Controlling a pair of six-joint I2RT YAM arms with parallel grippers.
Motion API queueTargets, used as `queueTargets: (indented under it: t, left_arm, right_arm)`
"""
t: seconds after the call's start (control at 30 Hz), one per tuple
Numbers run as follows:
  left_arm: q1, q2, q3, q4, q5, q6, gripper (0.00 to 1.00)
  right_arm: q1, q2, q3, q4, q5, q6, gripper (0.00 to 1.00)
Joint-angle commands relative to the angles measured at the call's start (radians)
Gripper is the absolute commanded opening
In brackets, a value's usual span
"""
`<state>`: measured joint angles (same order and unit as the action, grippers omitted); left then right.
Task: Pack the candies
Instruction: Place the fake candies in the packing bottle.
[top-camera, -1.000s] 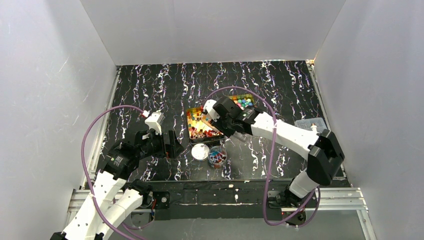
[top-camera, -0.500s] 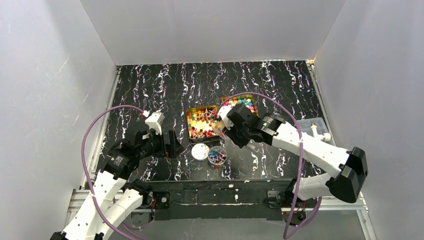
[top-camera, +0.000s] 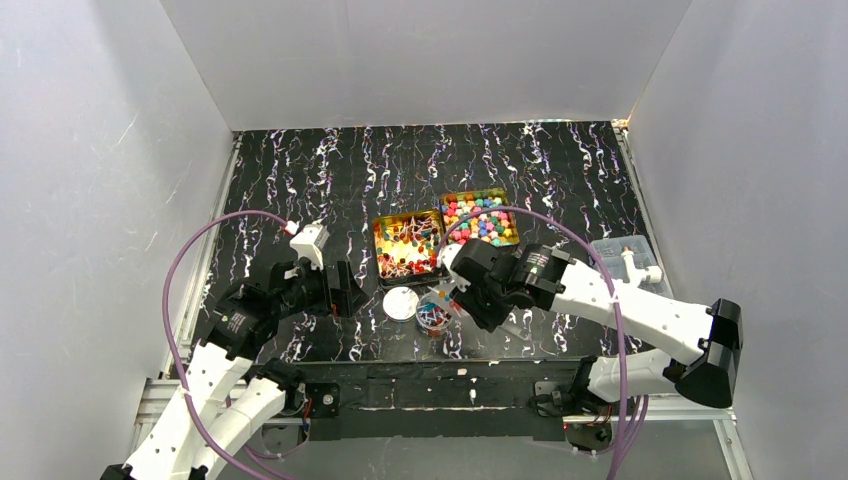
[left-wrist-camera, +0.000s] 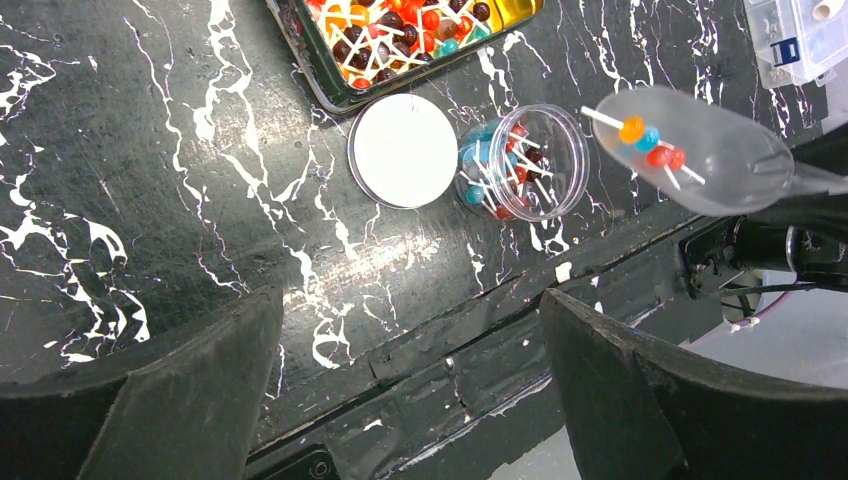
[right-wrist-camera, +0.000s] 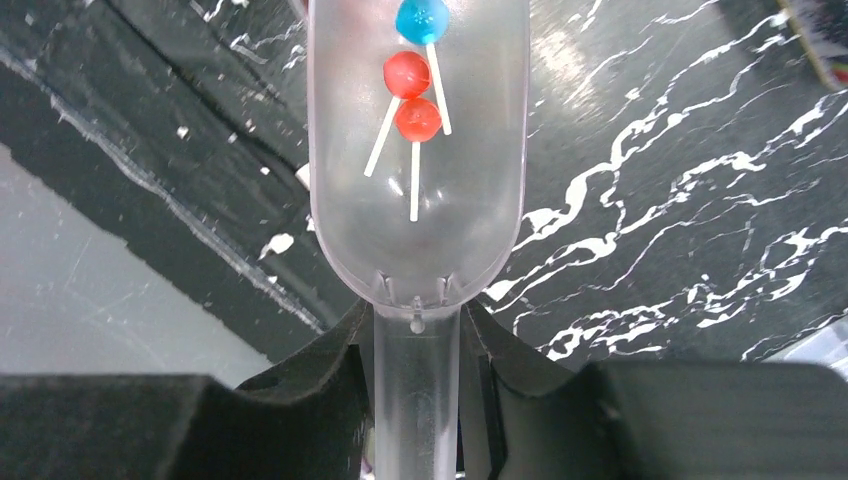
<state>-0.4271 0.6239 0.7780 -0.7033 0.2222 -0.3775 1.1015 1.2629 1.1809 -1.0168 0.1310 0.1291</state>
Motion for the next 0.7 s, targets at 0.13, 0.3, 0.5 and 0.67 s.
queueTargets:
  t: [0.13,0.3,0.5,0.67]
  left_arm:
    - [0.003,-0.016,-0.009,0.005,0.016,0.014,0.99]
    - [0.003,-0.019,-0.009,0.005,0.018,0.013,0.99]
    - [0.003,-0.027,-0.010,0.008,0.024,0.014,0.99]
    - [0.004,-0.029,-0.011,0.008,0.025,0.015,0.99]
  right_arm:
    - [0.104,0.030,0.026,-0.125,0.033,0.137,0.01]
    - [0.113,0.090,0.064,-0.185,0.061,0.170,0.01]
    - [0.116,0.154,0.125,-0.211,0.053,0.170,0.01]
    - [0.116,0.211,0.180,-0.264,0.050,0.167,0.01]
